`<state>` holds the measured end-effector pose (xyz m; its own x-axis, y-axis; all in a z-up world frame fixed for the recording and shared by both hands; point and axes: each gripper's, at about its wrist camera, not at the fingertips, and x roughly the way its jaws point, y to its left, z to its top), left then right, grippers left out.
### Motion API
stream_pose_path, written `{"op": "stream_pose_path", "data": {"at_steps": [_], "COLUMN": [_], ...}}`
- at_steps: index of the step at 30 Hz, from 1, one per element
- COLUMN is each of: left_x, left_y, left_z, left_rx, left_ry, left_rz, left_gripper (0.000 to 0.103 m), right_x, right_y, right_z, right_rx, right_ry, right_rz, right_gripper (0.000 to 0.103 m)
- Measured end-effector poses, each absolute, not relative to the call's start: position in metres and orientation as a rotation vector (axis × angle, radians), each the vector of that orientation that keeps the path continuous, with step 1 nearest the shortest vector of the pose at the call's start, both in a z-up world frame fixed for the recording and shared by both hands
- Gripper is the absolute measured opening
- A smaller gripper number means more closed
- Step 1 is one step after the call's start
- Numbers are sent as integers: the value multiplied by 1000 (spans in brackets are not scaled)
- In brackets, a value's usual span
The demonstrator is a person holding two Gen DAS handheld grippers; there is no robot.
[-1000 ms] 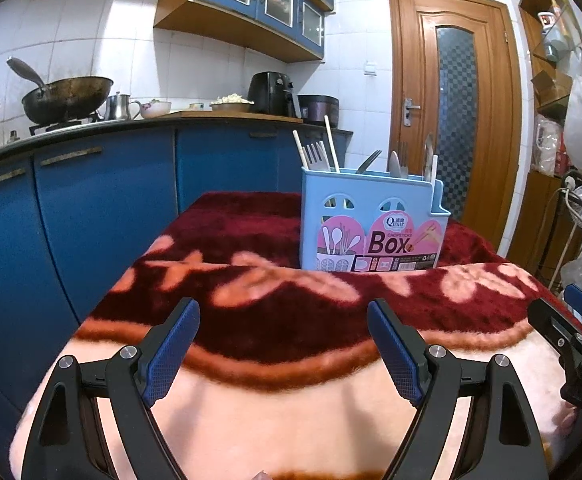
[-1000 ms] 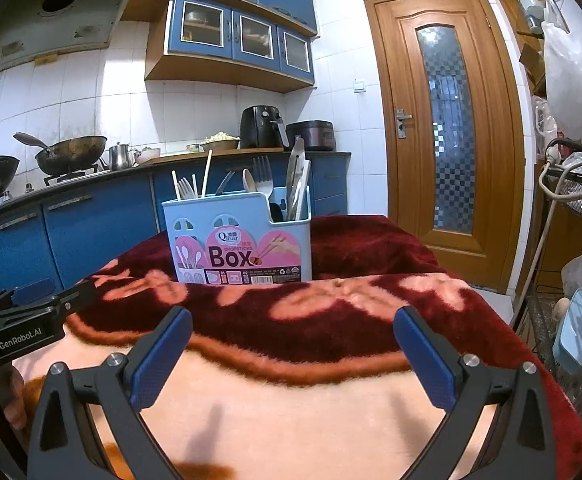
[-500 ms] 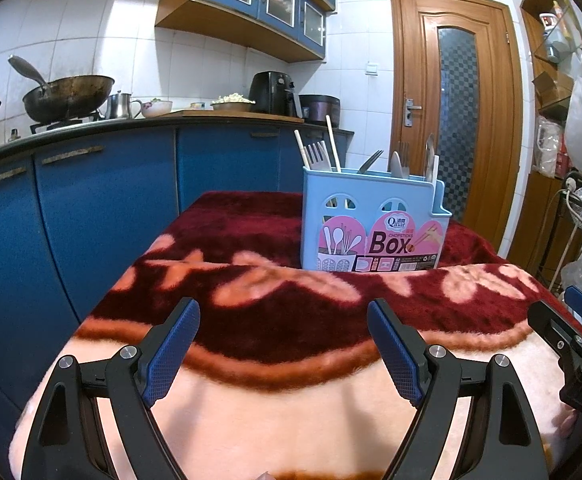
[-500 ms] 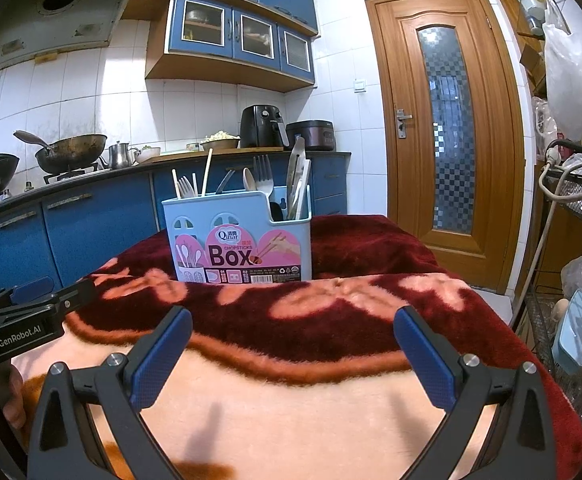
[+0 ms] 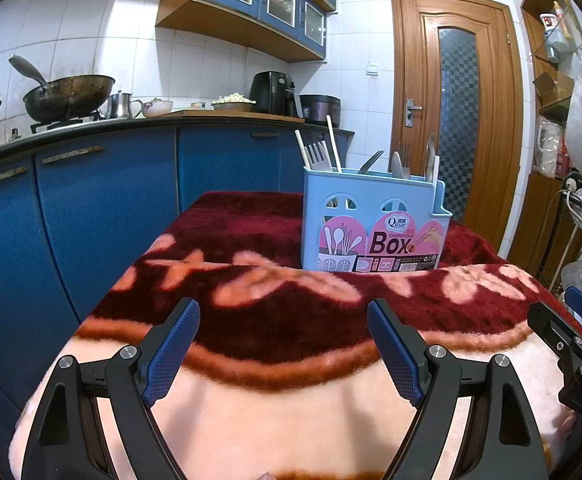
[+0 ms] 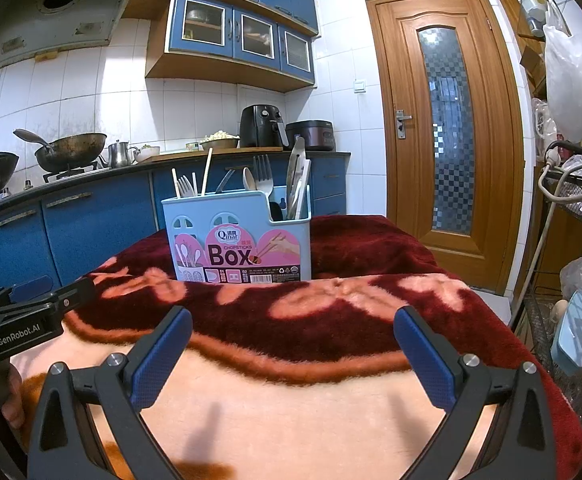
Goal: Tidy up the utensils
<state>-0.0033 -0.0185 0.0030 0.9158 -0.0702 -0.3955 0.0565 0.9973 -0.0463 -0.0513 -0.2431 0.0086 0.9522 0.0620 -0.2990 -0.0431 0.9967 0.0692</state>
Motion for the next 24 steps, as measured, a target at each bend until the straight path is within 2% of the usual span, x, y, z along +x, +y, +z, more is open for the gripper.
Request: {"op": "stream_pose_path", "data": {"at_steps": [24], "left_x": [-5], "left_y": [-17], "left_z": [4], "left_rx": [-34], "left_ry": [400], "left_rz": [-63], "left_gripper": [86], "right_x": [-51], "right_y": [-243], "right_z": [9], "right_rx": [60], "right_ry": [306], "right_rz": [54], "right_gripper": [103]}}
